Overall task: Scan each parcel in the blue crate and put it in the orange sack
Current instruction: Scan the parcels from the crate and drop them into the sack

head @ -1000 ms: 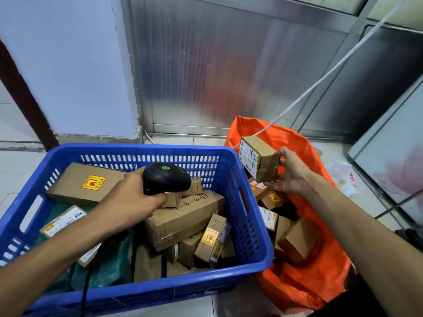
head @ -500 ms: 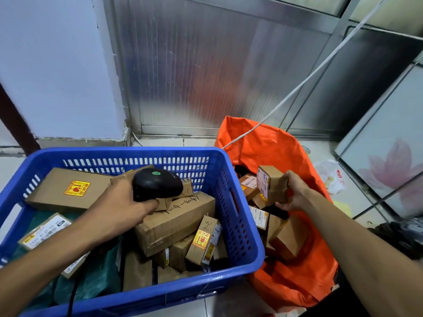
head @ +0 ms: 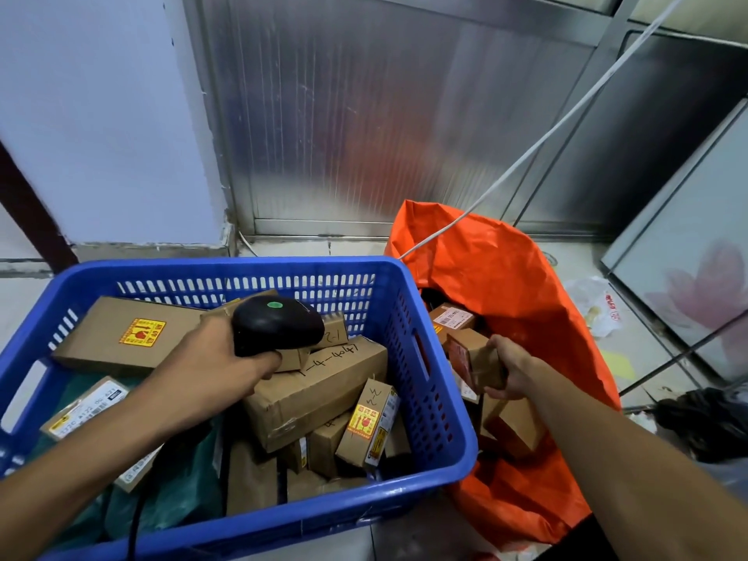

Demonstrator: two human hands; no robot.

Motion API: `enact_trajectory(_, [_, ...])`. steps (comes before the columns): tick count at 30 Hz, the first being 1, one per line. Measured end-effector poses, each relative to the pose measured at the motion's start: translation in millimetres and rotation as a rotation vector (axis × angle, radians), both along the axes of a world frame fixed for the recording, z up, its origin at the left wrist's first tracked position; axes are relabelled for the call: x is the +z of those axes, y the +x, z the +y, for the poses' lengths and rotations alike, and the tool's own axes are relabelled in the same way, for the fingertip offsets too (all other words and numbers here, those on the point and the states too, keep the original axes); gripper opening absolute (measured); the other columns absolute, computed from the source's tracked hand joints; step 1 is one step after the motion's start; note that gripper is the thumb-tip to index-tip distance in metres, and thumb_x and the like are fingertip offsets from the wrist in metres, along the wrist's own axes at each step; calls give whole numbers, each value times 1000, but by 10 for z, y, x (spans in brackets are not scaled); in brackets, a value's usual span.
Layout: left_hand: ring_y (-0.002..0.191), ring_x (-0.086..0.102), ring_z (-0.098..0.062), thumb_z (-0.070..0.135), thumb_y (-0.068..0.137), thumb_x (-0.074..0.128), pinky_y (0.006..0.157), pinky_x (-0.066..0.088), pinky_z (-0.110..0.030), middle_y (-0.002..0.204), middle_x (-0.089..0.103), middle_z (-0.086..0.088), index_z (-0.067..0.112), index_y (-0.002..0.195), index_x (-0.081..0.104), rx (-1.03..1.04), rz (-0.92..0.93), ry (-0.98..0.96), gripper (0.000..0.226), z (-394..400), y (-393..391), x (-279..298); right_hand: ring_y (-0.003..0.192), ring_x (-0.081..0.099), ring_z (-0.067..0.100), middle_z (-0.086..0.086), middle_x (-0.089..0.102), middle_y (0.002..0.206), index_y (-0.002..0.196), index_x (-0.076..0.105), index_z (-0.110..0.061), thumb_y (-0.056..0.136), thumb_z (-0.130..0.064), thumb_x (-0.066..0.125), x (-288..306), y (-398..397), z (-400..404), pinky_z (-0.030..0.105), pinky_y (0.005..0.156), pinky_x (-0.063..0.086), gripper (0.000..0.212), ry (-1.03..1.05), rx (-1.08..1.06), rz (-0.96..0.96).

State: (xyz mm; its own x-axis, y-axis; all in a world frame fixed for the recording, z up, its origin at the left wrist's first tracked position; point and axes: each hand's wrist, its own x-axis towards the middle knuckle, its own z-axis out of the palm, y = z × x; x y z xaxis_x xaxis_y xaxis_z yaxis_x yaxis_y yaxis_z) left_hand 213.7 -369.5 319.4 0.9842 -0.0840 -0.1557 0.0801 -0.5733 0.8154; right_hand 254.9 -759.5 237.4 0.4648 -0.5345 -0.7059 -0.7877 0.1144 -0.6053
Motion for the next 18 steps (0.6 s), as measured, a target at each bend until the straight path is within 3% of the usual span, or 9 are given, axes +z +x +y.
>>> enact_trajectory(3, [70,62,-21,16,80,77,64,47,-32,69,67,-2,22,88,68,0,3,-3,13,17,28,-21,83,57,28,14,59,90,89,52,-12,96,-27,53,-98,-6,61,44,92,48,17,-41,7,1])
enact_trajectory(6, [69,61,-19,20,79,79,64,47,-31,67,66,1,22,85,67,13,8,4,13,41,49,-42,93,57,30,14,57,91,88,53,-10,97,-24,55,-248,-17,86,45,99,47,18,-80,13,-3])
enact_trajectory(8, [68,60,-18,21,79,78,64,46,-30,67,65,1,21,89,67,16,6,0,14,53,57,-52,108,57,33,15,59,108,90,56,-8,98,-26,56,-382,-36,89,47,104,45,19,-108,45,-10])
enact_trajectory(10, [66,61,-18,20,79,77,63,47,-30,65,66,0,20,88,68,15,1,6,12,59,52,-45,120,54,37,16,57,126,111,60,-3,98,-33,57,-558,-42,48,49,101,45,33,-148,90,-9])
enact_trajectory(12, [65,62,-20,20,79,77,61,50,-33,65,67,-2,20,85,69,18,-1,13,10,65,56,-37,116,56,39,20,58,129,129,56,0,97,-40,58,-754,-34,-57,49,94,47,51,-197,162,23])
enact_trajectory(16, [66,64,-20,22,81,76,63,53,-37,66,69,-4,20,83,70,4,-4,25,7,53,50,-12,93,65,36,19,66,104,119,61,4,83,-25,57,-1387,116,-478,48,81,56,46,-339,286,107])
enact_trajectory(18, [65,63,-19,20,81,76,62,51,-35,65,68,-4,19,81,69,5,-2,23,7,43,44,-9,89,66,37,19,68,101,110,64,3,75,-24,57,-1552,187,-577,51,84,59,44,-368,308,108])
